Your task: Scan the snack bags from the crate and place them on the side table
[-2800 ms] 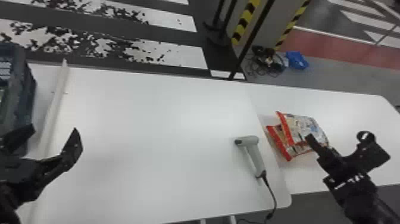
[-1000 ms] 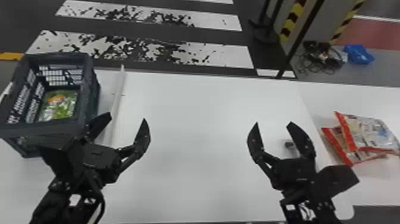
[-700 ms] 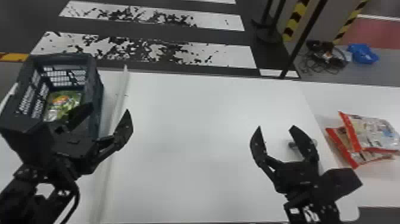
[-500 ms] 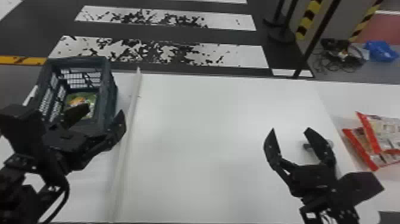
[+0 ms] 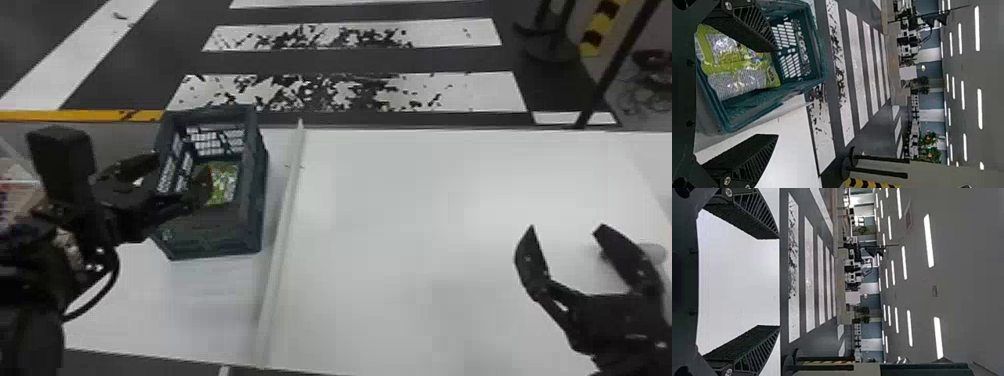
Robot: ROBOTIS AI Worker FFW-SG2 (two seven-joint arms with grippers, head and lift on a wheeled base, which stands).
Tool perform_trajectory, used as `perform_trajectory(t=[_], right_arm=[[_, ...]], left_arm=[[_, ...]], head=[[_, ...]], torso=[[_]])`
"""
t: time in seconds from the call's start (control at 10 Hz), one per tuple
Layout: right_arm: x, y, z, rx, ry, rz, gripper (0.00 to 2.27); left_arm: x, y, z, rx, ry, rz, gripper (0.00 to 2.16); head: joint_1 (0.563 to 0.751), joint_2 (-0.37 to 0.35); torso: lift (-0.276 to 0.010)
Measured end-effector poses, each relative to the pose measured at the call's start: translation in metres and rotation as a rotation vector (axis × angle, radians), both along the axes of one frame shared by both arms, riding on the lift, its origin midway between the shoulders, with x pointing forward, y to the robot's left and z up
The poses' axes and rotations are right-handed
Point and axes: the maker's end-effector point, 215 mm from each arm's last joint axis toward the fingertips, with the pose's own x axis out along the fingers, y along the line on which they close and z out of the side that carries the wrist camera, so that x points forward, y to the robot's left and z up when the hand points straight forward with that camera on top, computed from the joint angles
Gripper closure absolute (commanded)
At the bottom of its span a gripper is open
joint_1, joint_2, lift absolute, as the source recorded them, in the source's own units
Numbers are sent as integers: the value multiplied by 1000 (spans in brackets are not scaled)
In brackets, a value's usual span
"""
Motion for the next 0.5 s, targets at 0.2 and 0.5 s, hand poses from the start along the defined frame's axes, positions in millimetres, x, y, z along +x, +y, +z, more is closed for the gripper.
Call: perform_trajectory(t=[0.2,0.5], right_arm=[[-1,5,-2,2,6,7,66],[-3,7,-5,2,14,11,66]], left_arm=[[19,28,4,65,19,0,137],[51,48,9,77,50,-72,137]], head=[[695,189],[695,210]], torso=[[-94],[-94]])
